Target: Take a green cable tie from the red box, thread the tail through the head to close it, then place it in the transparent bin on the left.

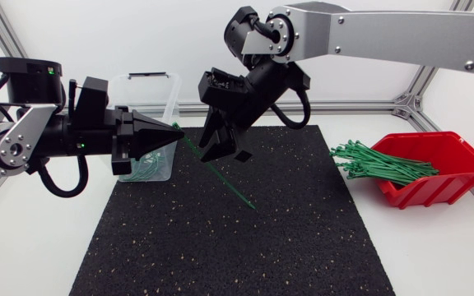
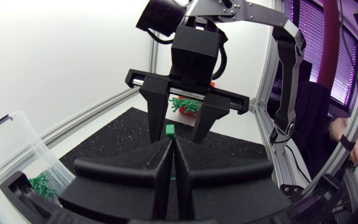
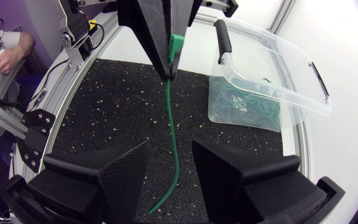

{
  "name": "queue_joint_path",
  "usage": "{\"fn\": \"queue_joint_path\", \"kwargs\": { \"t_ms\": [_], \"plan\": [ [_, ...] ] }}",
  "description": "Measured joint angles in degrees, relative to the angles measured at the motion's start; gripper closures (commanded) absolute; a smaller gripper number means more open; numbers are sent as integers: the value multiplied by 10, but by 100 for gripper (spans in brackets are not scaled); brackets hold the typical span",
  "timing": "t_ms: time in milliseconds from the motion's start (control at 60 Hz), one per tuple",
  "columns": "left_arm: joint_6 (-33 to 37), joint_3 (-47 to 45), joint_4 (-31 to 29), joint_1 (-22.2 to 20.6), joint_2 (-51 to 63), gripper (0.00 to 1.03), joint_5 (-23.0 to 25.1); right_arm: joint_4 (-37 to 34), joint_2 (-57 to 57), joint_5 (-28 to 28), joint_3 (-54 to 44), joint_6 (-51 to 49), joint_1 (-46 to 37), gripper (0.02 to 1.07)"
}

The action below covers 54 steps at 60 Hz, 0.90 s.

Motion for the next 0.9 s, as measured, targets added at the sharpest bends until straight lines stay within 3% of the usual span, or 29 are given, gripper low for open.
{"fn": "queue_joint_path", "kwargs": {
  "t_ms": [150,533,767,900],
  "plan": [
    [0,0,0,-1,0,100,0,-4,0,-10,17,6,0,71],
    [0,3,1,-1,0,100,0,-16,11,-36,32,8,0,78],
    [0,9,3,-1,0,100,0,-28,25,-40,61,8,7,102],
    [0,9,3,-1,0,100,0,-38,25,-45,70,8,7,102]
  ]
}}
